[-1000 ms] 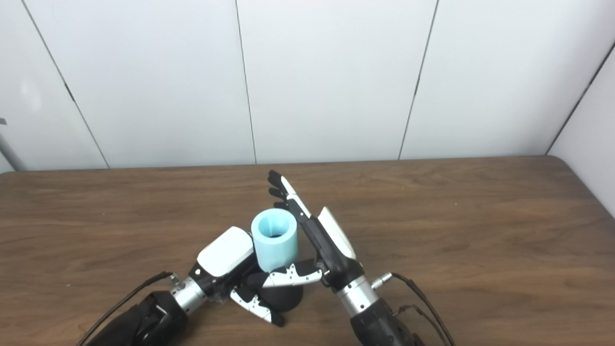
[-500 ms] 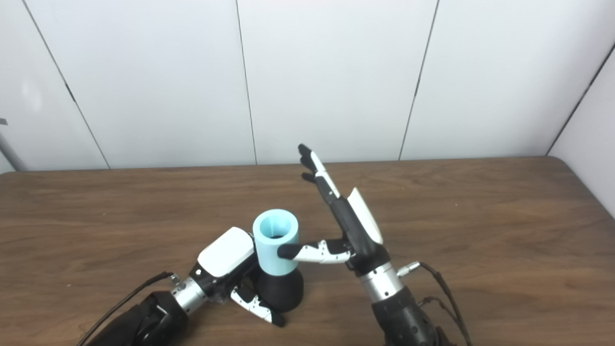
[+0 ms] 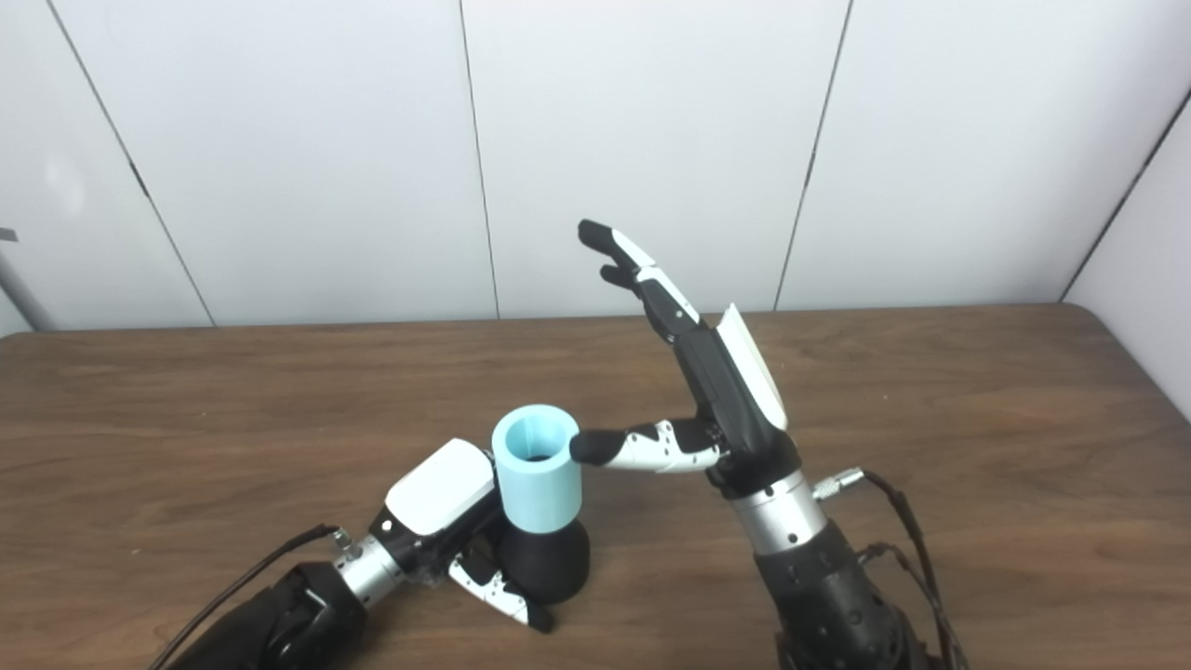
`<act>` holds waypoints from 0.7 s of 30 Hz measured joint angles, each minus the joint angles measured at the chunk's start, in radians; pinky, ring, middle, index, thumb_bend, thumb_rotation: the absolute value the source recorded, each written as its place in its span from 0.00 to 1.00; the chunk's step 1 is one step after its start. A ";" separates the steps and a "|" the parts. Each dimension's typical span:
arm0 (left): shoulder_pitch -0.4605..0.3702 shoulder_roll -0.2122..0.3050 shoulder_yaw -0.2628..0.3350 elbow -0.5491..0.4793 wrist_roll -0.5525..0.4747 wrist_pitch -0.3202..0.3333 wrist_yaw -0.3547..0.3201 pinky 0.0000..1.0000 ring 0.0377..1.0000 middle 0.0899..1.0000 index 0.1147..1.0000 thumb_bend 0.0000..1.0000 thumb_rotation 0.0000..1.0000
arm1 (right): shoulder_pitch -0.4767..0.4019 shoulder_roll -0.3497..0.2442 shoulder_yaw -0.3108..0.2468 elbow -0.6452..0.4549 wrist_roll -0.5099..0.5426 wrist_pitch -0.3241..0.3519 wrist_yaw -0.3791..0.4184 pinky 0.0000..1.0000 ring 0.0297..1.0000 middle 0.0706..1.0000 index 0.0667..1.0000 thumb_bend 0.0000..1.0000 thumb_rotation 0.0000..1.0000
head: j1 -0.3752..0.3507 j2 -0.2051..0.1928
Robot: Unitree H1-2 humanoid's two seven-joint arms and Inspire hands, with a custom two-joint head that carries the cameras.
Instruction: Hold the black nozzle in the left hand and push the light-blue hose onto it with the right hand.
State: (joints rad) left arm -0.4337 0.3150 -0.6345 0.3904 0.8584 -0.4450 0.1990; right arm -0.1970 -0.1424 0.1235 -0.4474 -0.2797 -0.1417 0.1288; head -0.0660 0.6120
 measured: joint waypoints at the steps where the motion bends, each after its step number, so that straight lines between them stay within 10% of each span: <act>1: 0.000 0.000 0.000 0.000 0.000 0.000 0.000 0.13 0.13 0.17 0.42 0.52 0.04 | 0.000 -0.019 0.007 -0.011 -0.040 -0.007 0.011 0.86 0.92 0.89 0.88 1.00 0.78 | 0.000 0.000; 9: -0.001 0.000 -0.001 0.001 0.000 0.000 0.001 0.13 0.14 0.17 0.42 0.52 0.04 | 0.008 -0.142 0.051 -0.076 -0.403 -0.064 0.083 0.82 0.88 0.90 0.86 0.98 0.82 | 0.000 0.002; 21: -0.003 0.000 -0.004 0.003 0.000 0.000 0.004 0.12 0.13 0.16 0.42 0.52 0.04 | 0.052 -0.172 0.088 -0.083 -0.656 -0.102 0.170 0.94 0.97 0.97 0.93 0.94 0.85 | 0.002 0.002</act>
State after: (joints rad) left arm -0.4369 0.3152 -0.6389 0.3938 0.8583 -0.4450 0.2032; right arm -0.1455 -0.3148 0.2114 -0.5305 -0.9360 -0.2442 0.2985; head -0.0644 0.6136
